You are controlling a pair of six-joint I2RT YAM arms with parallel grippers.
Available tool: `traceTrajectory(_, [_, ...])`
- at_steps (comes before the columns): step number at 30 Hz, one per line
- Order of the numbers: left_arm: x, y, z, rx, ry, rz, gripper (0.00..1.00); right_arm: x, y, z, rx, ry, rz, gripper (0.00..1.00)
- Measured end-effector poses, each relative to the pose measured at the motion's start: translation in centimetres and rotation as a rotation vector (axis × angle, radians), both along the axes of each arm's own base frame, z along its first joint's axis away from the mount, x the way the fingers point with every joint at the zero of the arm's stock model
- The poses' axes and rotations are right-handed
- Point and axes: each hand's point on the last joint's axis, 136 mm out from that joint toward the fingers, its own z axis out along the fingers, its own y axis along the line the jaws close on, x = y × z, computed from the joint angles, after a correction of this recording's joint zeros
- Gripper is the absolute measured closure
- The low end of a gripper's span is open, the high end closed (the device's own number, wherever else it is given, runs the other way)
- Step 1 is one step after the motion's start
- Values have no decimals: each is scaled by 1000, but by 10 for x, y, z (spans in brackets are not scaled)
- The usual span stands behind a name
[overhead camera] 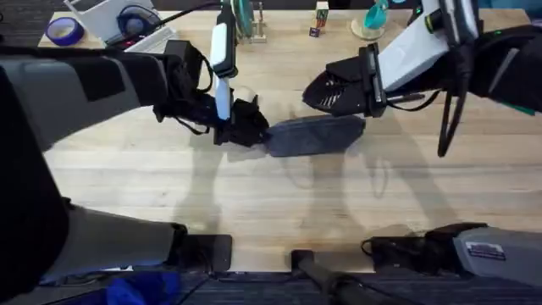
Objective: Unzip the bag, pick up the pens from the table one at a time and place them inside, then zip the bag closed.
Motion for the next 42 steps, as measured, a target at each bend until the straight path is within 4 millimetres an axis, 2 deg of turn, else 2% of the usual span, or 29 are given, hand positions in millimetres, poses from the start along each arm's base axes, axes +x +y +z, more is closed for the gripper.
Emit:
traceTrajectory(11, [0,0,0,0,0,0,959,-13,10,9,56,14,64,971])
traceTrajectory(21, [0,0,0,0,0,0,959,-27,32,-3,-19,2,111,971])
traceTrajectory(29, [0,0,0,0,0,0,959,-18,41,-4,-35,-37,92,970])
traceTrajectory(35, [0,0,0,0,0,0,959,-11,44,-19,-50,8,81,972])
traceTrajectory(42, [0,0,0,0,0,0,959,-7,47,-28,-54,16,83,972])
